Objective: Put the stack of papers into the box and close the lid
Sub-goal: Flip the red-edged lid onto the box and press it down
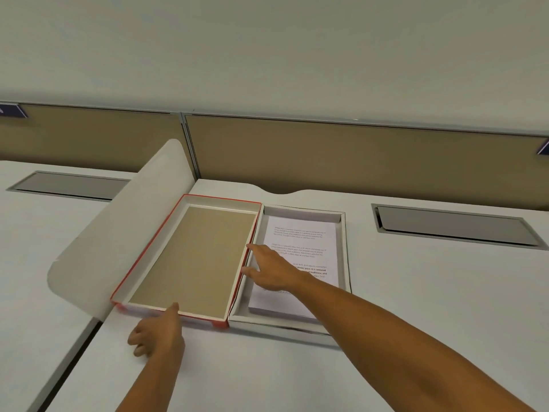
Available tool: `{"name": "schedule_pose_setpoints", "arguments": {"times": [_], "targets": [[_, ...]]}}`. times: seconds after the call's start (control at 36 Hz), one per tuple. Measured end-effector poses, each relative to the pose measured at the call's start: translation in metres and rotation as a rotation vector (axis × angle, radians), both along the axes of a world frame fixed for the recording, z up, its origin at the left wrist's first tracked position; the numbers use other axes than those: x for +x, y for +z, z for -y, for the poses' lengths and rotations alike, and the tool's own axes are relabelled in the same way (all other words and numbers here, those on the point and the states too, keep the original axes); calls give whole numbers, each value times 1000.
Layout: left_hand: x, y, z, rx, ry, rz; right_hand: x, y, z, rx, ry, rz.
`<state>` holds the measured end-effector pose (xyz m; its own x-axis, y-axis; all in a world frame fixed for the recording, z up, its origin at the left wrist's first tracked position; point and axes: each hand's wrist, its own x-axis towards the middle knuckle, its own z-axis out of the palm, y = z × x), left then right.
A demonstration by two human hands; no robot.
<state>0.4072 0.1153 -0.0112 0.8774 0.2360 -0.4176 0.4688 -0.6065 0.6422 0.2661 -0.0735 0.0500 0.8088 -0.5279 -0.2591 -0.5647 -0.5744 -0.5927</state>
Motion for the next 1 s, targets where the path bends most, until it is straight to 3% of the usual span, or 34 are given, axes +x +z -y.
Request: {"name": "schedule_pose_setpoints", "arguments": {"times": [0.19,0.33,0.39,0.53,0.78,1.0], "targets": [[0,-2,2,-150,27,-41,-5,7,-5,11,-1,16],[-10,-3,3,-596,53,36,-7,6,-3,27,-22,26],[-13,-2,2,-683,50,10,-7,7,-3,28,-33,27],[-13,-7,-2,-795,32,-15,-6,11,-4,39,-55,58],[-14,6,-6,-947,-64,124,0,27,-11,66,-82,129],[-36,22,-3,-885,-321,314,10,44,-23,131,-104,220]]}}
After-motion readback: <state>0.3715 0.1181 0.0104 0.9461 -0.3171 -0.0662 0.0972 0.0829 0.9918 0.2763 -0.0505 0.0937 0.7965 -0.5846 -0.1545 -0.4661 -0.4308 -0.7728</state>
